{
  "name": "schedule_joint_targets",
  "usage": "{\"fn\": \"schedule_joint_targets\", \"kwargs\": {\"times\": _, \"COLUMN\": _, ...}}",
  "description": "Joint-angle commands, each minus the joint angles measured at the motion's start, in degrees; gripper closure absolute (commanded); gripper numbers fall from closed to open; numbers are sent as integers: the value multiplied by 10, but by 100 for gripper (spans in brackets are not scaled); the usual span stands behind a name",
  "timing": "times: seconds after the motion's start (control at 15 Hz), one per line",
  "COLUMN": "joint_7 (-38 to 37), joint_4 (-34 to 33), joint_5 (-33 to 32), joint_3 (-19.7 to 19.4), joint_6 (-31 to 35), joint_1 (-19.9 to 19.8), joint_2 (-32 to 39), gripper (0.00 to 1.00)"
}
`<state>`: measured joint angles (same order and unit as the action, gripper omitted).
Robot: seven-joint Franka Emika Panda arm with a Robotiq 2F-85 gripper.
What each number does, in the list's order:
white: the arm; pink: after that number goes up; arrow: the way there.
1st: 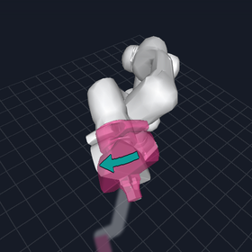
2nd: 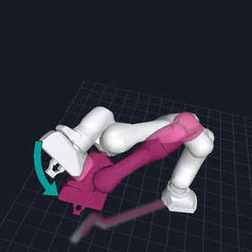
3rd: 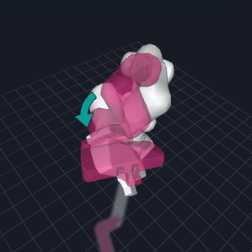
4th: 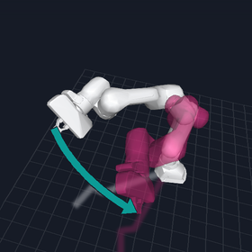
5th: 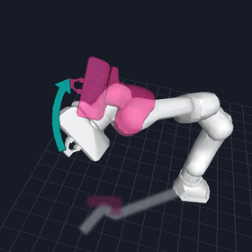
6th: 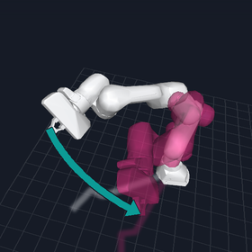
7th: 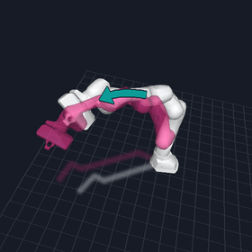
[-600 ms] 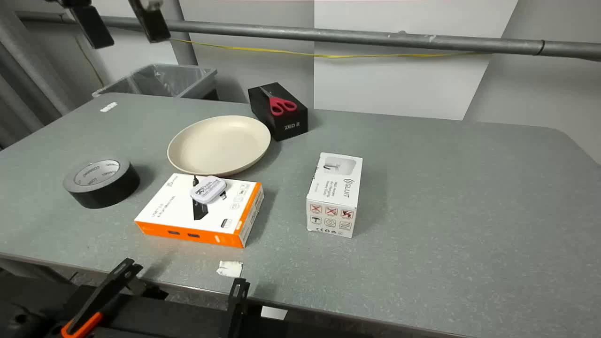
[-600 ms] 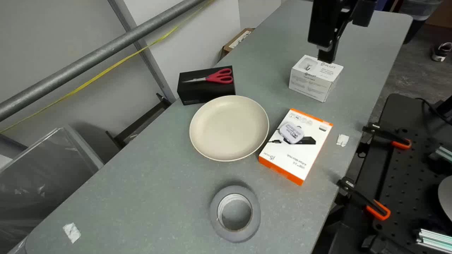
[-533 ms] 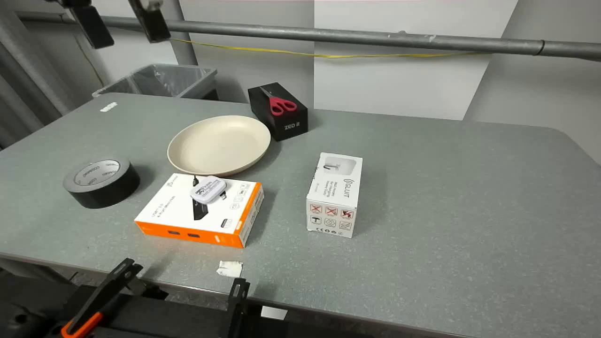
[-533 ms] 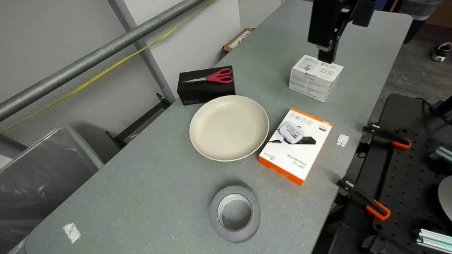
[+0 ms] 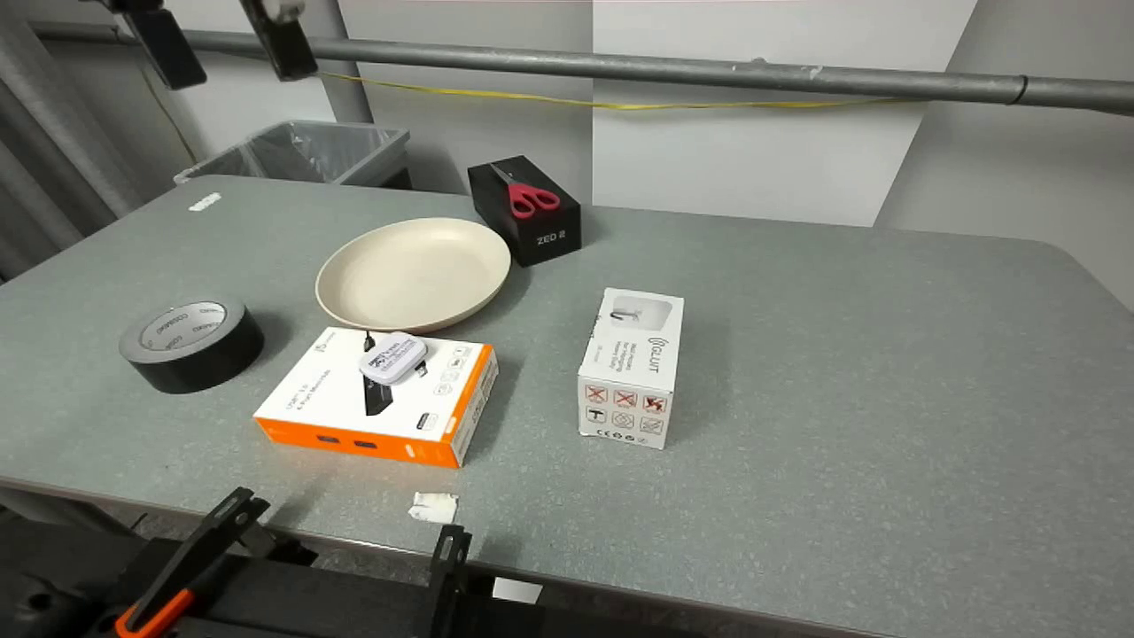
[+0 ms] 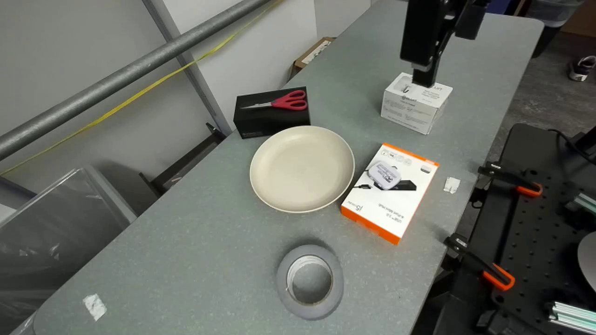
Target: Put the black masking tape on the white plate
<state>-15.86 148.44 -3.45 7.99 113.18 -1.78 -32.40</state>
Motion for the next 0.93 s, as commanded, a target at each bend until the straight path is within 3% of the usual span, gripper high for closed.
{"fn": "schedule_joint_targets", "kwargs": {"times": 0.0, "joint_7": 35, "joint_4": -3, "joint_5": 42, "joint_3": 1, "joint_6": 72, "joint_1": 48, "joint_2": 56, "gripper": 0}}
{"fn": "schedule_joint_targets", "kwargs": {"times": 0.2, "joint_7": 73, "joint_4": -15, "joint_5": 66, "joint_3": 16, "joint_6": 116, "joint_1": 93, "joint_2": 122, "gripper": 0}}
{"fn": "schedule_joint_targets", "kwargs": {"times": 0.4, "joint_7": 103, "joint_4": -33, "joint_5": 82, "joint_3": 23, "joint_6": 121, "joint_1": 121, "joint_2": 178, "gripper": 0}}
{"fn": "schedule_joint_targets", "kwargs": {"times": 0.47, "joint_7": 71, "joint_4": -7, "joint_5": 63, "joint_3": 25, "joint_6": 118, "joint_1": 110, "joint_2": 137, "gripper": 0}}
{"fn": "schedule_joint_targets", "kwargs": {"times": 0.87, "joint_7": 86, "joint_4": -28, "joint_5": 64, "joint_3": 27, "joint_6": 117, "joint_1": 119, "joint_2": 175, "gripper": 0}}
